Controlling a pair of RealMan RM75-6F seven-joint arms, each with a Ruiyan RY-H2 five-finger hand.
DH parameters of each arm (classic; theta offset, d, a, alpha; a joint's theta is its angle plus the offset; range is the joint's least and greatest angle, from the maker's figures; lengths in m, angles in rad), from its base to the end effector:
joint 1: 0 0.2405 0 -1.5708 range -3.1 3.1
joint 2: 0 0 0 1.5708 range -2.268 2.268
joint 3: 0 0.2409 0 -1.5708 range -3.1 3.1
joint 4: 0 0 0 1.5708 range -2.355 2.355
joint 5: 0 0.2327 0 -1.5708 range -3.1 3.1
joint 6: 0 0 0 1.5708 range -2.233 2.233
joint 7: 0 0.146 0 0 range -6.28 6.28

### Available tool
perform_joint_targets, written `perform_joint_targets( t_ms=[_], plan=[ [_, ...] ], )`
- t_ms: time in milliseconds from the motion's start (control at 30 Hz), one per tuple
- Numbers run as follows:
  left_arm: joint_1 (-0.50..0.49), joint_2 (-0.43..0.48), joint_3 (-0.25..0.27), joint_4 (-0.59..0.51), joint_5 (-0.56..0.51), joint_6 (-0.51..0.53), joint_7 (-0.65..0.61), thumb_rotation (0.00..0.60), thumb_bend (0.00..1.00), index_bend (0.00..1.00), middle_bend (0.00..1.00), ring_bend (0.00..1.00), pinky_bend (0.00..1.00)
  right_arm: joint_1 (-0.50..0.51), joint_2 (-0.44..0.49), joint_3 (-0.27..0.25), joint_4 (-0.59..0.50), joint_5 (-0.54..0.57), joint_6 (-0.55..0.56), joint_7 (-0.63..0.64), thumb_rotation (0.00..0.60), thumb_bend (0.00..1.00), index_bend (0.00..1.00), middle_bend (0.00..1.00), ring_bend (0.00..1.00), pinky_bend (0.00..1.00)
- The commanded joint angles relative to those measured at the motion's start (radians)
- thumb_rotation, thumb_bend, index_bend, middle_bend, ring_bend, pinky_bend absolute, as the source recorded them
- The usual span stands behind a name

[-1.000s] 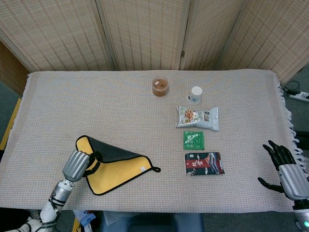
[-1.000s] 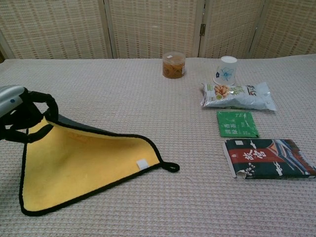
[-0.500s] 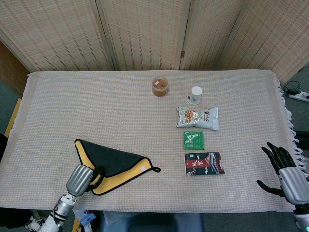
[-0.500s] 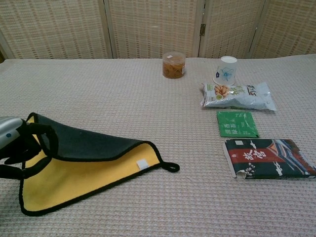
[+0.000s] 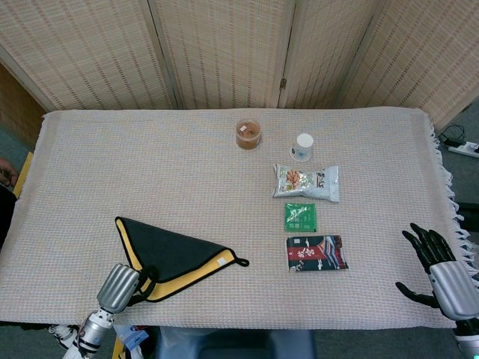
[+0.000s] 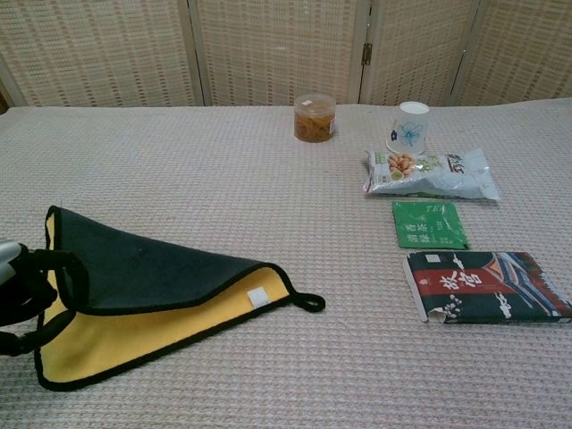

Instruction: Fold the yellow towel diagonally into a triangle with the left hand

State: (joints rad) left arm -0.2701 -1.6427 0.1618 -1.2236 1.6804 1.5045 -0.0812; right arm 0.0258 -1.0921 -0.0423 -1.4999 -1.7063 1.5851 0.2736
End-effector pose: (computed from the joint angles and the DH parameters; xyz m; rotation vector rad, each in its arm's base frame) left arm -0.2508 0.1787 -0.0346 -1.7554 -0.9827 -1.2014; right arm -0.3166 -0.1429 0.1393 1.4858 -0.9882 1.0651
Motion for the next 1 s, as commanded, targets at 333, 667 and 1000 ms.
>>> perform_joint_targets(
  t_ms=[333, 667, 1000],
  plan=[
    [0.057, -0.019, 0.031, 0.042, 0.031, 0.016, -0.034, 0.6, 0.49, 0.54, 1.0, 1.0, 1.0, -0.001, -0.009, -0.01, -0.004, -0.013, 0.001, -0.022, 0.6, 0.24, 0.0, 0.0, 0.0, 0.0],
    [0.075, -0.037, 0.031, 0.082, 0.029, -0.018, -0.037, 0.6, 0.49, 0.42, 1.0, 1.0, 1.0, -0.005, -0.008, -0.016, -0.008, -0.025, 0.014, -0.028, 0.6, 0.24, 0.0, 0.0, 0.0, 0.0],
    [0.094, 0.08, 0.053, -0.056, 0.072, 0.022, 0.02, 0.6, 0.49, 0.27, 1.0, 1.0, 1.0, -0.003, -0.008, -0.009, -0.007, -0.012, 0.015, -0.026, 0.6, 0.24, 0.0, 0.0, 0.0, 0.0]
  ],
)
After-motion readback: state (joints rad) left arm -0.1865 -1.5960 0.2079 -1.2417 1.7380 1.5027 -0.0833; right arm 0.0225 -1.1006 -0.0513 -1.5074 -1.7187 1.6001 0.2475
